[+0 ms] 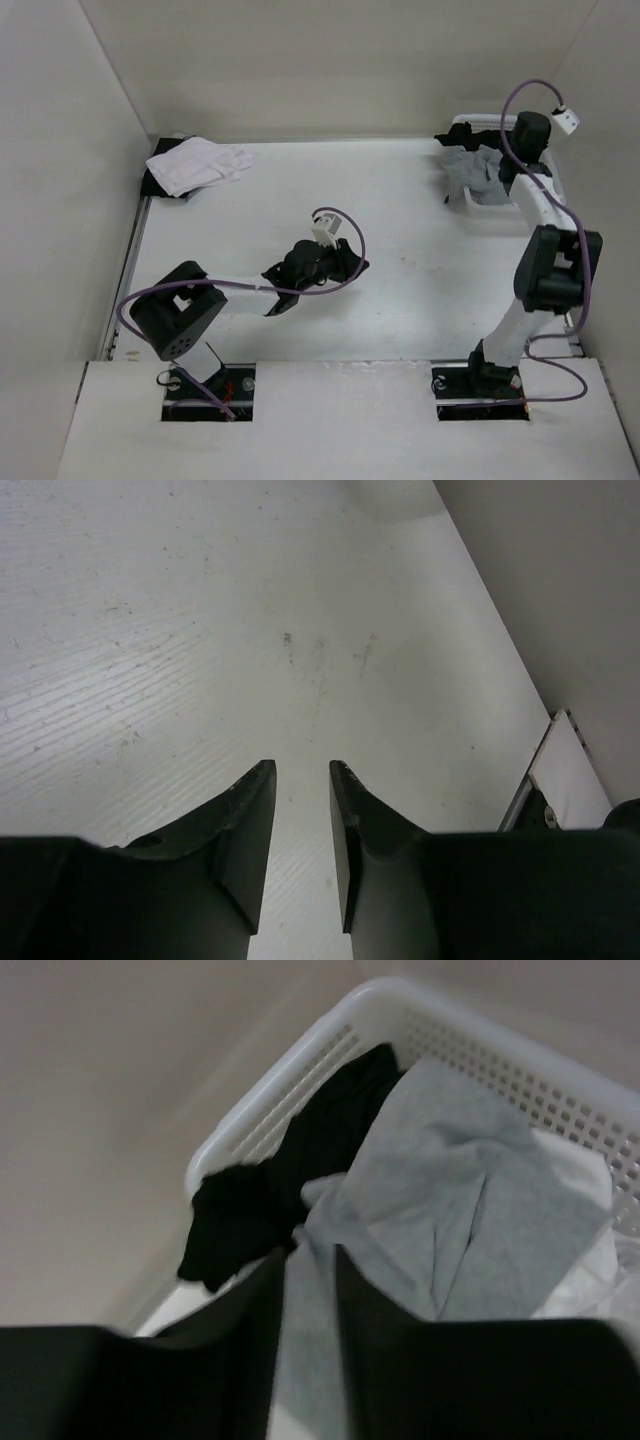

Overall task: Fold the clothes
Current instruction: Grab the tank top from the pile

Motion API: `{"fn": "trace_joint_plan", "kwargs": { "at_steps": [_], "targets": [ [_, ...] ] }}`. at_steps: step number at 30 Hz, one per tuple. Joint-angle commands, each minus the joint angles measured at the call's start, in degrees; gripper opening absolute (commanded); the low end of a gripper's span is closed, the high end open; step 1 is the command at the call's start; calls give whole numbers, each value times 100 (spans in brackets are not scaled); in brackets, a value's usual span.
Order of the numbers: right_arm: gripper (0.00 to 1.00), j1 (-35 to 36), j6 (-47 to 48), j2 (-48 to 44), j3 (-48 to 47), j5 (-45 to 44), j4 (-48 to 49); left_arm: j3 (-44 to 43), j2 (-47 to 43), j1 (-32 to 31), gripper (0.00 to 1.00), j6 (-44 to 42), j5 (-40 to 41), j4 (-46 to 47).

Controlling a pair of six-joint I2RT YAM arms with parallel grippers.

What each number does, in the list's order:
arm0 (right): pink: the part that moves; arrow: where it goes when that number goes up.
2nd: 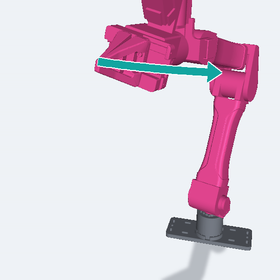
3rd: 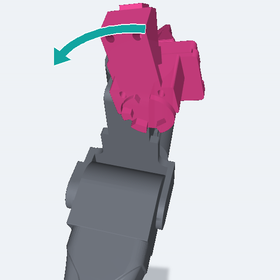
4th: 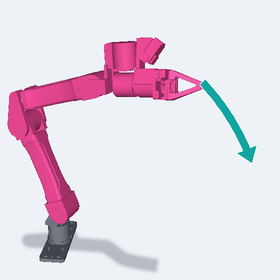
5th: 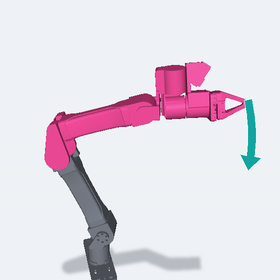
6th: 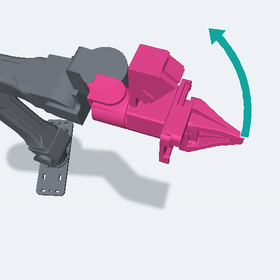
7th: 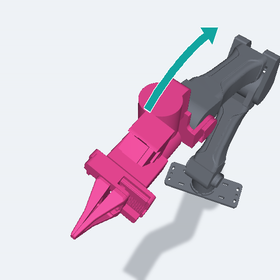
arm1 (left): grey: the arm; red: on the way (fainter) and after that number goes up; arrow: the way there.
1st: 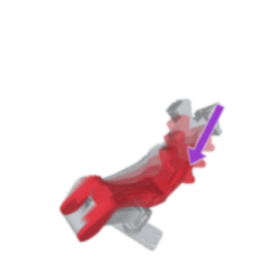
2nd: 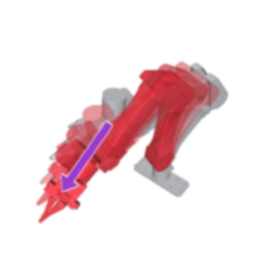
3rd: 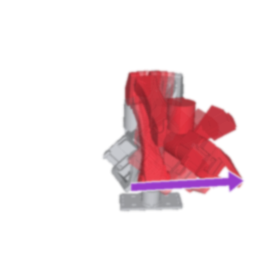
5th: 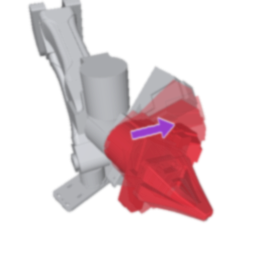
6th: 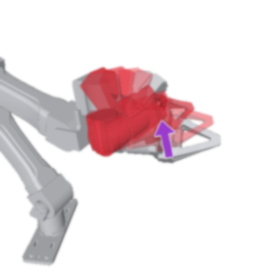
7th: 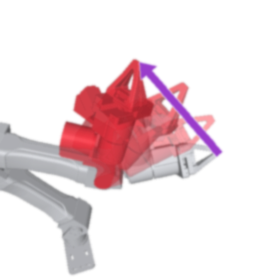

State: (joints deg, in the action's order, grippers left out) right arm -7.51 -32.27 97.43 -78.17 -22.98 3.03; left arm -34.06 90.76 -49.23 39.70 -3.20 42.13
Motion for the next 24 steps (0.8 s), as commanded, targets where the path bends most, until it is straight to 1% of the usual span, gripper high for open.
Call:
{"fn": "trace_joint_plan", "kwargs": {
  "at_steps": [1,2,3,4,7,9,12,13,14,15,16,17,19,21,22,23,24],
  "targets": [
    [41,-519,-69,1119,-1164,21,-443,84,-252,6,32,-182,-66,436],
    [49,-659,-156,1477,-1487,179,-504,84,-243,6,35,-191,-58,445],
    [54,-817,-270,1881,-1856,372,-592,84,-208,15,41,-191,-75,471],
    [56,-888,-358,2094,-2068,521,-680,58,-173,15,44,-200,-84,472],
    [59,-1038,-464,2578,-2552,838,-821,31,-129,32,48,-217,-93,480],
    [58,-1099,-490,2843,-2808,1111,-856,23,-103,41,49,-217,-93,489],
    [49,-1099,-508,2957,-2888,1261,-804,14,-67,59,49,-217,-93,516],
    [34,-1091,-534,2992,-2923,1244,-786,5,-50,59,49,-217,-93,524],
    [29,-1091,-552,3001,-2923,1244,-769,5,-15,59,49,-200,-93,533],
    [15,-1065,-578,2932,-2801,1235,-629,-12,12,59,49,-200,-93,533],
    [12,-1064,-578,2888,-2730,1217,-558,-13,20,50,49,-200,-93,533],
    [7,-1064,-613,2678,-2443,1078,-323,-21,38,50,49,-191,-93,533],
    [2,-1064,-666,2152,-1810,928,248,-39,47,59,49,-182,-93,533],
    [2,-1064,-824,1450,-1134,840,697,-39,47,67,49,-165,-93,542],
    [2,-1056,-955,915,-652,770,986,-56,47,76,49,-156,-93,542],
    [2,-1038,-965,797,-551,752,1050,-56,47,76,49,-156,-93,542],
    [2,-951,-1000,378,-193,699,1242,-56,38,76,49,-147,-93,542]
  ]
}}
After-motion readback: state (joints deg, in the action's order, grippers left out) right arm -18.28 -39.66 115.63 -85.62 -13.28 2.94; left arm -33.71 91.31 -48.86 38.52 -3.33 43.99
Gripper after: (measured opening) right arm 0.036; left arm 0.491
